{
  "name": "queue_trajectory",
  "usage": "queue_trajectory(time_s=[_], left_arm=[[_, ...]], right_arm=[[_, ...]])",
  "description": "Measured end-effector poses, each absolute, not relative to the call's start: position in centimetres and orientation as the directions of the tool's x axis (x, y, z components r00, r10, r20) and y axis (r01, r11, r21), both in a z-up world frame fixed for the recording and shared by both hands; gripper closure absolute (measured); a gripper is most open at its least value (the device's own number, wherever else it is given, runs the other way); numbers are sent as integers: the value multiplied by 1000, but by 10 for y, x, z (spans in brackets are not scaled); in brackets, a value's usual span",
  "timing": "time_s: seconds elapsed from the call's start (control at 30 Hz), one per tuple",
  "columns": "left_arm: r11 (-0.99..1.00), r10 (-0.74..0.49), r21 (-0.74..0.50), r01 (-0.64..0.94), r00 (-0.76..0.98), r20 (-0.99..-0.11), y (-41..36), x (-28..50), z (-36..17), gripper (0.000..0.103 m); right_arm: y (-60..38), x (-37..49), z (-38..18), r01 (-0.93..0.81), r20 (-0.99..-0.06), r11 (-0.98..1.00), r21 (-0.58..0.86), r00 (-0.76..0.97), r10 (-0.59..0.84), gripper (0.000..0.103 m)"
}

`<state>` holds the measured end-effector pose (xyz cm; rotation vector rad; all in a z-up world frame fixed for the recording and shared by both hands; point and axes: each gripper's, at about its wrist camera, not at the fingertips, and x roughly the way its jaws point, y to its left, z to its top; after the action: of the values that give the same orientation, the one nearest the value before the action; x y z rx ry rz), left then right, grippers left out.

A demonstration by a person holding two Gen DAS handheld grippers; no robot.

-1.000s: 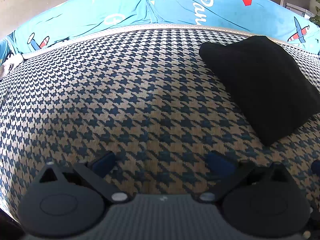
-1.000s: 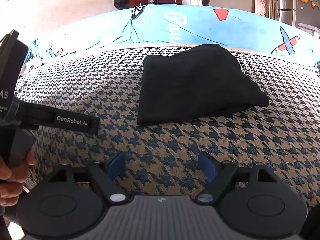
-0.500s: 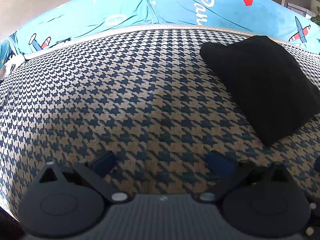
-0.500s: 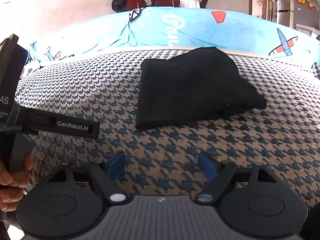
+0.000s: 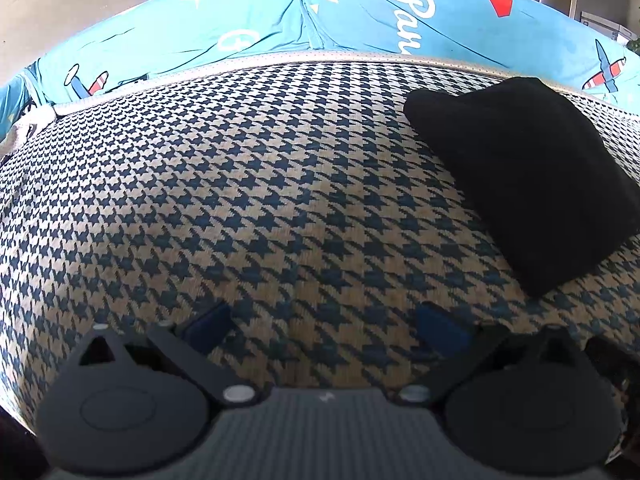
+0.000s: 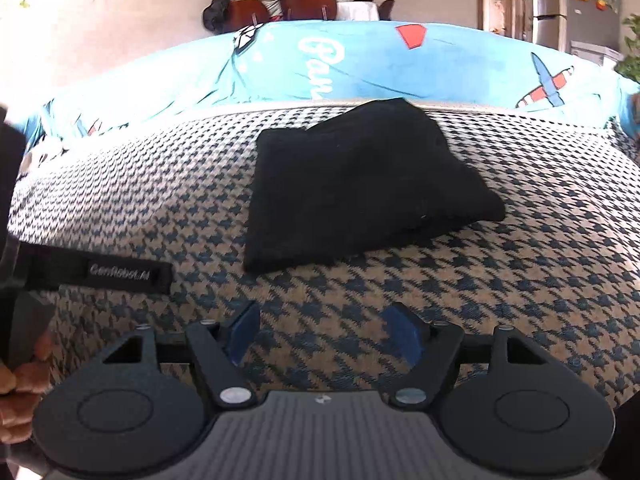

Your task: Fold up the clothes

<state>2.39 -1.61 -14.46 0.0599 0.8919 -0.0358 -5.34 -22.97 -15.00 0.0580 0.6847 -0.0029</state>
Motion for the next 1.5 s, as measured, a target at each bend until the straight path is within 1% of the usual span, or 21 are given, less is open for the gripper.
queue_trajectory(time_s=[0.1, 0.2, 0.27, 0.37, 0.5, 0.77, 0.97, 1.2, 1.5], left_arm=[[998, -30, 9, 60, 626, -779, -16, 24, -143, 0], [998, -42, -2, 64, 631, -775, -17, 24, -142, 0], [998, -43, 2, 70, 634, -772, -18, 24, -142, 0], [996, -49, 11, 89, 642, -765, -20, 24, -143, 0], [993, -49, 33, 113, 652, -757, -25, 23, -143, 0], [992, -52, 38, 122, 655, -754, -27, 19, -145, 0], [991, -63, 30, 129, 655, -753, -26, 23, -147, 0], [989, -114, -26, 145, 637, -762, -21, 42, -146, 0], [985, -161, -79, 155, 644, -748, -25, 75, -138, 0]], right_arm=[[-237, -50, -145, 37, -636, 997, 68, 771, 14, 32], [-246, -46, -140, 45, -636, 995, 92, 771, 24, 34], [-252, -42, -136, 42, -637, 994, 104, 770, 34, 37], [-263, -35, -129, 32, -639, 993, 117, 768, 50, 38], [-280, -22, -118, 35, -633, 995, 91, 773, 31, 38], [-308, 5, -108, 53, -654, 994, 97, 756, 23, 38], [-323, 21, -103, 102, -638, 993, 63, 769, -39, 38], [-333, 35, -104, 105, -651, 991, 88, 759, -23, 38], [-350, 39, -105, 122, -656, 978, 171, 754, 20, 38]])
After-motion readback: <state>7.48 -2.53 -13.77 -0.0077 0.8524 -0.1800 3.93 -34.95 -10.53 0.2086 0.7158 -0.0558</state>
